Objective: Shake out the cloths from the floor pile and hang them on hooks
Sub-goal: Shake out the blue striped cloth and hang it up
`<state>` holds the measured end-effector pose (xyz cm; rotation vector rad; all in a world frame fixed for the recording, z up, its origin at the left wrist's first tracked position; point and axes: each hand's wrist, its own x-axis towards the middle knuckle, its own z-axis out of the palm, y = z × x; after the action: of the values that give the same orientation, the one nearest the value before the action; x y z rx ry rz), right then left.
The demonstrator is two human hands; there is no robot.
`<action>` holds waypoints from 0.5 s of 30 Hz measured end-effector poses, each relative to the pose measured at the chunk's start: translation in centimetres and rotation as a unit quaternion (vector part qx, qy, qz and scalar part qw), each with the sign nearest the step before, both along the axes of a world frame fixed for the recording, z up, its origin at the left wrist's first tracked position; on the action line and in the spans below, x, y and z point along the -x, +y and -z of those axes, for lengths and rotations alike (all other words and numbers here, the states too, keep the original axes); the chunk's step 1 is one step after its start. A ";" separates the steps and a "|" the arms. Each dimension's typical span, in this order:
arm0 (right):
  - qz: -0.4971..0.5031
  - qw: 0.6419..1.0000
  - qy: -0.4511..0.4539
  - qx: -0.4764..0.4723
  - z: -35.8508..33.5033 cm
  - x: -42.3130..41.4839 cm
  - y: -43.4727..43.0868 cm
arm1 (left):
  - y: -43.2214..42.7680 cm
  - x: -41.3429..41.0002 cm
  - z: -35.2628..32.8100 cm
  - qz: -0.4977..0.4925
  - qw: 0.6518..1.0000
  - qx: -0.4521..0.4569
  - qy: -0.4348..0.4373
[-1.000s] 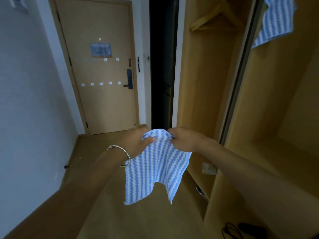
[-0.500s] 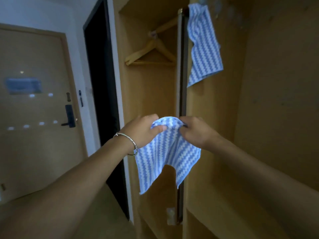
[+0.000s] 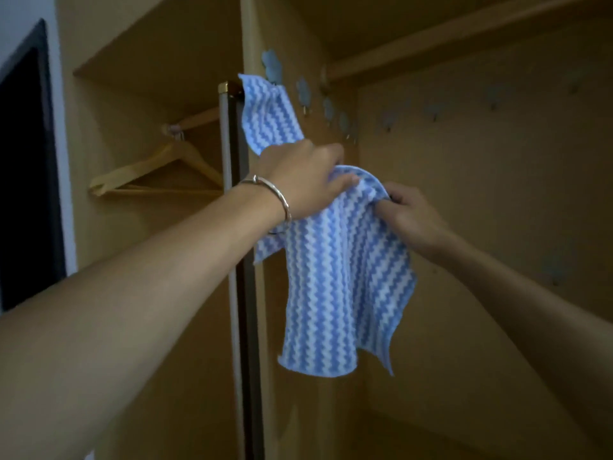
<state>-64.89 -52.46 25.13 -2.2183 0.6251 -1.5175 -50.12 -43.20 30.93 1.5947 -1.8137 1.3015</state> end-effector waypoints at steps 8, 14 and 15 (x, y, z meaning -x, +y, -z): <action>-0.032 0.995 -0.051 0.077 -4.7 -2.2 -6.1 | -4.7 -0.5 -4.7 -0.066 0.987 0.089 -0.115; -0.065 0.987 -0.088 0.116 -7.3 -4.2 -10.7 | -8.4 0.8 -6.0 -0.180 0.968 0.113 -0.134; -0.075 0.985 -0.091 0.129 -7.8 -4.4 -11.3 | -9.1 0.9 -6.4 -0.196 0.965 0.115 -0.132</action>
<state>-60.49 -63.81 32.95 -2.2146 0.2092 -1.7782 -51.03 -52.28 37.32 1.7732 -1.4550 1.9049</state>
